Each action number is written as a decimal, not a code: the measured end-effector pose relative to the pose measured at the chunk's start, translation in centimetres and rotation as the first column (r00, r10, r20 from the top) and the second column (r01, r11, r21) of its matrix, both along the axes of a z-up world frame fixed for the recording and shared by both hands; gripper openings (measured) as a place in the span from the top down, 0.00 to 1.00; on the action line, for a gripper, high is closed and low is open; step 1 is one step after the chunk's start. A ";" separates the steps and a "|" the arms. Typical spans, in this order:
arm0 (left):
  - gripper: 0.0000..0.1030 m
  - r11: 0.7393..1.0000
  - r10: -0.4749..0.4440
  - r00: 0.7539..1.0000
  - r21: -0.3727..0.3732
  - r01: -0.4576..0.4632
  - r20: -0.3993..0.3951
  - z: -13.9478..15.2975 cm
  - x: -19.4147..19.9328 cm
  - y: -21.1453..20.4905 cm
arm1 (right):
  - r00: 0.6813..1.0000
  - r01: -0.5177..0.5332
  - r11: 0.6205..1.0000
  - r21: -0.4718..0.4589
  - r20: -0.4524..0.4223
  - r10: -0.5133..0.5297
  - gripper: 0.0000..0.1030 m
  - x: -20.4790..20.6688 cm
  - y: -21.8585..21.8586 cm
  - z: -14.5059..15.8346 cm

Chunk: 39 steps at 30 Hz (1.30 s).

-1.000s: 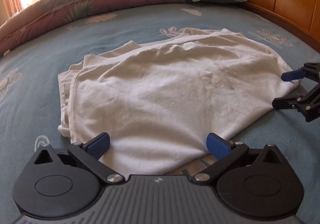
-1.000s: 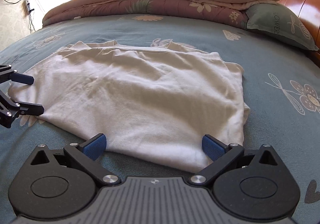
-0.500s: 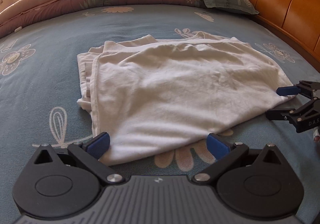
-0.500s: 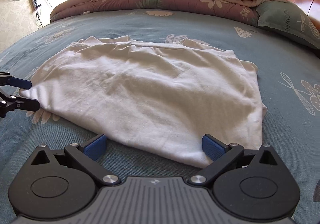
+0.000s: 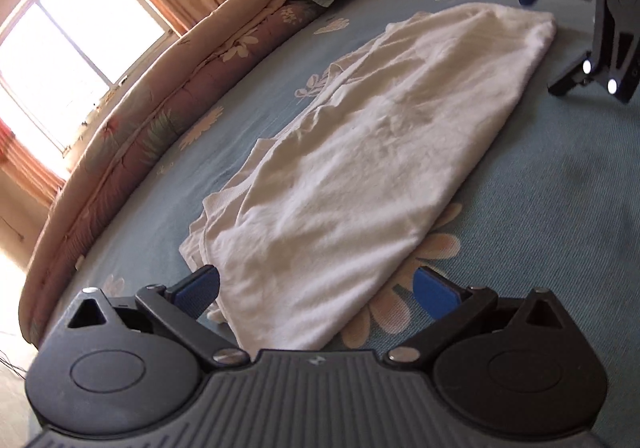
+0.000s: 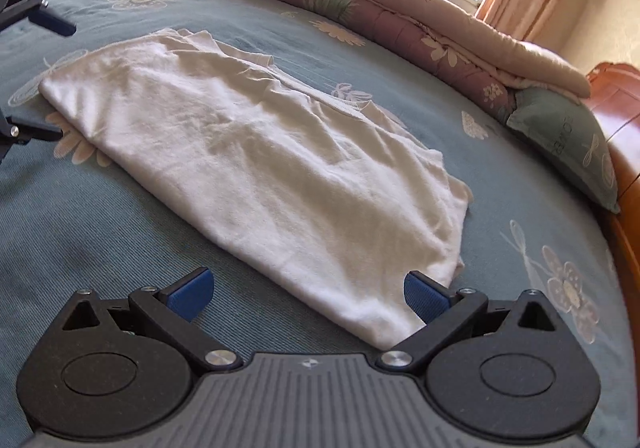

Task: Fold clothes
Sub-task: 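Grasp the side edge of the folded shirt with both grippers and lift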

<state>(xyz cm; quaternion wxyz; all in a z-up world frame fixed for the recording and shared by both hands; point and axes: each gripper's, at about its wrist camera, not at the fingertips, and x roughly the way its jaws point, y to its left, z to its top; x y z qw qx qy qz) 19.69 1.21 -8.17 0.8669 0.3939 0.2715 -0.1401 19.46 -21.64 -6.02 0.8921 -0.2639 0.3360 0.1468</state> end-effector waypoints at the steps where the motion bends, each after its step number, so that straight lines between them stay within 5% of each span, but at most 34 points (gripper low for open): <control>1: 0.01 0.998 -0.021 1.000 0.064 0.020 0.018 -0.5 -0.1 -0.5 | 1.000 -0.013 0.999 -0.049 0.014 0.014 0.00 -0.1 0.0 -0.2; 5: 0.01 0.982 -0.103 0.993 0.163 0.093 0.055 -1.0 -0.6 -2.0 | 0.995 -0.071 0.977 -0.199 0.057 0.084 0.00 0.2 0.8 -0.7; 11: 0.01 0.973 -0.199 0.979 0.127 0.192 0.047 -0.2 -0.1 -4.8 | 0.966 -0.164 0.913 -0.372 0.129 0.226 0.00 1.0 4.4 -1.5; 16: 0.01 0.956 -0.282 0.957 0.102 0.275 0.067 -0.1 0.4 -7.2 | 0.909 -0.154 0.841 -0.519 0.259 0.326 0.00 0.8 5.7 -1.7; 19: 0.01 0.951 -0.303 0.950 0.091 0.297 0.071 -0.7 1.6 -8.6 | 0.893 -0.129 0.851 -0.509 0.314 0.323 0.00 0.7 5.4 -0.7; 24: 0.01 0.970 -0.240 0.964 0.063 0.234 0.113 -0.8 4.2 -9.0 | 0.905 -0.162 0.875 -0.456 0.284 0.316 0.00 0.8 4.5 0.4; 29: 0.01 0.979 -0.201 0.974 -0.013 0.204 0.105 0.6 4.8 -7.7 | 0.914 -0.246 0.878 -0.410 0.205 0.351 0.00 0.8 4.4 -0.7; 33: 0.01 0.977 -0.209 0.975 -0.032 0.212 0.072 0.6 4.8 -7.4 | 0.908 -0.218 0.877 -0.427 0.239 0.343 0.00 2.7 6.1 -2.4; 36: 0.01 0.976 -0.219 0.975 0.004 0.219 0.046 -0.2 4.3 -6.5 | 0.913 -0.187 0.881 -0.435 0.255 0.320 0.00 3.9 6.4 -2.6; 39: 0.01 0.970 -0.222 0.972 0.121 0.212 0.076 -1.5 3.7 -4.9 | 0.921 -0.152 0.876 -0.458 0.256 0.293 0.00 4.5 5.2 -2.6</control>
